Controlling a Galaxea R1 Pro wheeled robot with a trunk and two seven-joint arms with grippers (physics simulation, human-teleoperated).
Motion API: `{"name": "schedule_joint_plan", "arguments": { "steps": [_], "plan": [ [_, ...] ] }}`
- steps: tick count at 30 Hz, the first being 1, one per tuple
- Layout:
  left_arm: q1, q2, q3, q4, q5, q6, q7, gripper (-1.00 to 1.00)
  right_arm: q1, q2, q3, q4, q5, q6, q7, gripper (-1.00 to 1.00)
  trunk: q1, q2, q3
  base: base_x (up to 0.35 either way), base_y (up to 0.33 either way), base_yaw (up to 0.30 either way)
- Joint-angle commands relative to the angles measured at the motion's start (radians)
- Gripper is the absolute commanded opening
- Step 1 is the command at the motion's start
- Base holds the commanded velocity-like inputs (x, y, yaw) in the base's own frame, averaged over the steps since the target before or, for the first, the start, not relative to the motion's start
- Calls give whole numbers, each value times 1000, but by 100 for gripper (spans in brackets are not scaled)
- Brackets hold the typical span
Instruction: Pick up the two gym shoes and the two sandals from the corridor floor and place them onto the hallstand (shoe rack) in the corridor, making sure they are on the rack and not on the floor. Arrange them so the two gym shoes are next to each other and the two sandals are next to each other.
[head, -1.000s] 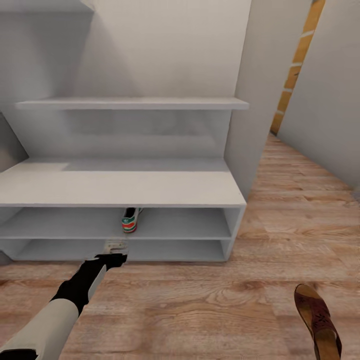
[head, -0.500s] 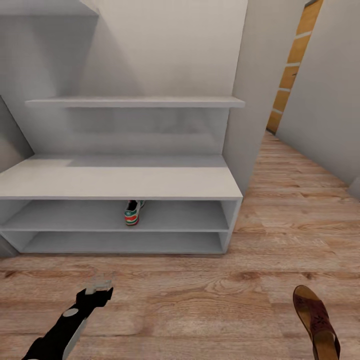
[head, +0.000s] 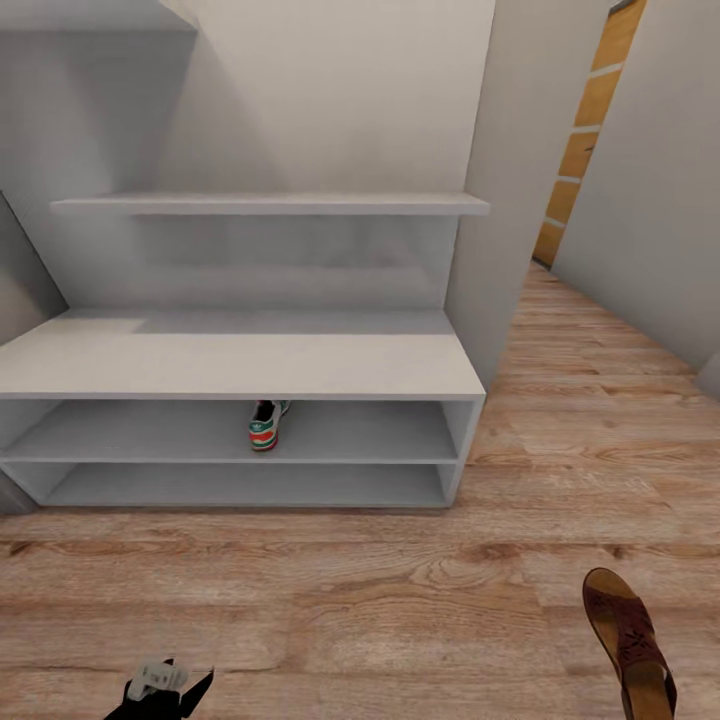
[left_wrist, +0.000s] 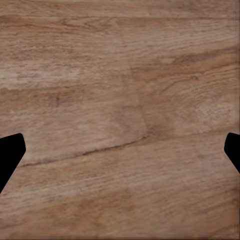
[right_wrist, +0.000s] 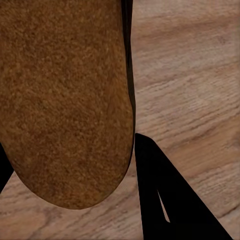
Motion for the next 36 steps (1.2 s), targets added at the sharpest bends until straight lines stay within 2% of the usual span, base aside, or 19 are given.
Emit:
{"name": "schedule_joint_plan", "arguments": {
  "steps": [1, 10, 36],
  "plan": [
    [0, 0, -1, 5, 7, -6, -8, 100, 0, 1, -3, 0, 6, -2, 4, -100, 0, 0, -1, 0, 0, 0],
    [3, 0, -3, 17, 9, -25, -19, 100, 0, 1, -6, -12, 3, -2, 7, -100, 0, 0, -1, -1, 0, 0],
    [3, -2, -6, 19, 8, -24, -20, 100, 0, 1, -7, -6, 4, -2, 7, -100, 0, 0, -1, -223, 233, 0]
  ]
}}
